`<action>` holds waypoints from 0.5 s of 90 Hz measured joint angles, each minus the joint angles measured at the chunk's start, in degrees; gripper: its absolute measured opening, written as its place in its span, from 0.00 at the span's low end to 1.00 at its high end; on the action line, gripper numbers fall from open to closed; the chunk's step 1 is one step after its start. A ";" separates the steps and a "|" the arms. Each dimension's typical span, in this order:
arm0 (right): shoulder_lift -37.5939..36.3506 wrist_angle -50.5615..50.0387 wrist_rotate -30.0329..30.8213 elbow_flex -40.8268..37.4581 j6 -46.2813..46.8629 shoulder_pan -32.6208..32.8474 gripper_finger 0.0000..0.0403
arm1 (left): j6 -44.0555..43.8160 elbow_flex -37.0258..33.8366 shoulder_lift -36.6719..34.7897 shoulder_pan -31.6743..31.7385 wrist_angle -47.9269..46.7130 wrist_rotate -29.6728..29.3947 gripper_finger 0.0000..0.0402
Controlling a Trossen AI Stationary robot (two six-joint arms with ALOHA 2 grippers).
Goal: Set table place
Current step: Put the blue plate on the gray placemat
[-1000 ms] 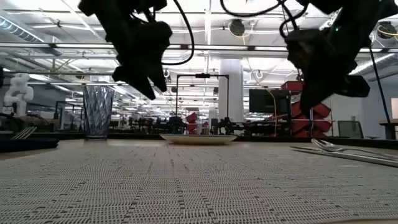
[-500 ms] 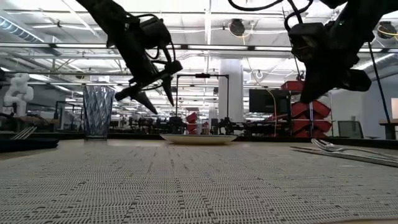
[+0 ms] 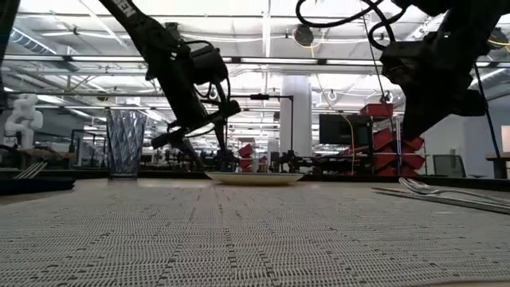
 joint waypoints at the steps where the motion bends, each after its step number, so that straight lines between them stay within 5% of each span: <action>1: 0.00 -0.03 0.00 0.00 0.04 0.11 0.00 | -0.01 0.00 0.14 0.00 0.07 0.06 0.56; 45: 0.00 -4.14 0.24 0.00 1.53 1.99 0.00 | -0.54 0.00 4.48 0.18 1.34 0.26 0.56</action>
